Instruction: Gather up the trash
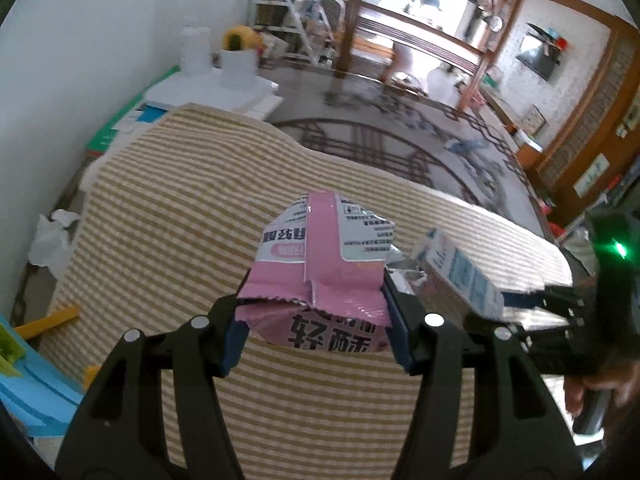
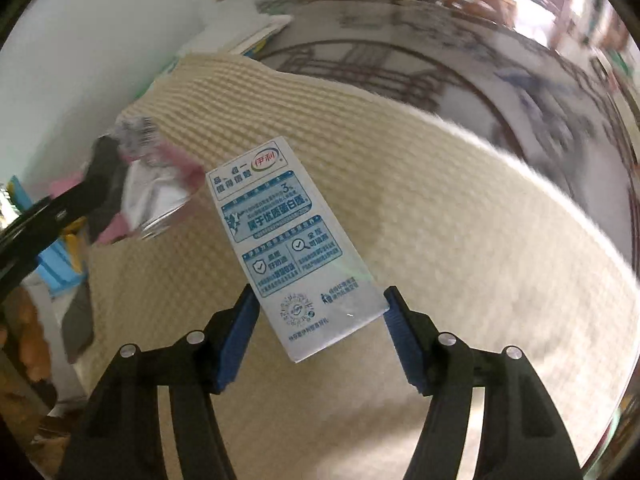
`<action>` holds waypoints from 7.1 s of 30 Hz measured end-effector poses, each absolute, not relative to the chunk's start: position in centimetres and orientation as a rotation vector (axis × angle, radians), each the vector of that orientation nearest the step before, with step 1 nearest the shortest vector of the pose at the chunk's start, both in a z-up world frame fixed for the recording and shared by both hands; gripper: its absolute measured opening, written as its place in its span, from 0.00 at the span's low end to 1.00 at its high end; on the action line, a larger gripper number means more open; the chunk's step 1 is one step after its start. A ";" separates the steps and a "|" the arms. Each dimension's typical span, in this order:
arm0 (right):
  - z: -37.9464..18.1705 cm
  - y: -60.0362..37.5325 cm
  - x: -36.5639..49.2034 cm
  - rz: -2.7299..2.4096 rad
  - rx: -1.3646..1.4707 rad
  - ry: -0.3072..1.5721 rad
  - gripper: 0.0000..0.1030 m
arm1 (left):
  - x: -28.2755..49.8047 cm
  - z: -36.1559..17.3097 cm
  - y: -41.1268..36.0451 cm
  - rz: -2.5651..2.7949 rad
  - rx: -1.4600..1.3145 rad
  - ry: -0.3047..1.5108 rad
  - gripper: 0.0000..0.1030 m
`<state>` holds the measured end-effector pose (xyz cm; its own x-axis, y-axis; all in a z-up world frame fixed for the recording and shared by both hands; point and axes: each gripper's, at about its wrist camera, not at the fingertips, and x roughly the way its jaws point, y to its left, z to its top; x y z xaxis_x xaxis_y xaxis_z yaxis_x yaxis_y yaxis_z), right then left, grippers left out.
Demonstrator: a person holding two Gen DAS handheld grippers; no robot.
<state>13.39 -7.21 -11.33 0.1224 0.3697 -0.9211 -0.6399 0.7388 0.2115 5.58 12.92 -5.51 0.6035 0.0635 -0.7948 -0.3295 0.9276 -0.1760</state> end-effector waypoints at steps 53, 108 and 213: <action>-6.9 -20.8 4.8 0.373 0.214 1.093 0.56 | 5.0 -2.8 1.0 -0.054 -0.174 0.892 0.54; -4.7 -45.5 7.1 0.253 0.385 0.988 0.54 | 8.0 -2.7 -22.0 -0.156 -0.068 0.932 0.54; 0.8 -23.1 0.7 0.055 0.046 0.548 0.93 | 2.7 3.9 -1.5 -0.072 -0.087 0.575 0.95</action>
<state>0.66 -23.09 0.77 0.8523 0.0641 -0.5191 -0.0395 0.9975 0.0583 2.72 -1.47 3.88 0.8368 -0.0923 -0.5397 0.0437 0.9938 -0.1023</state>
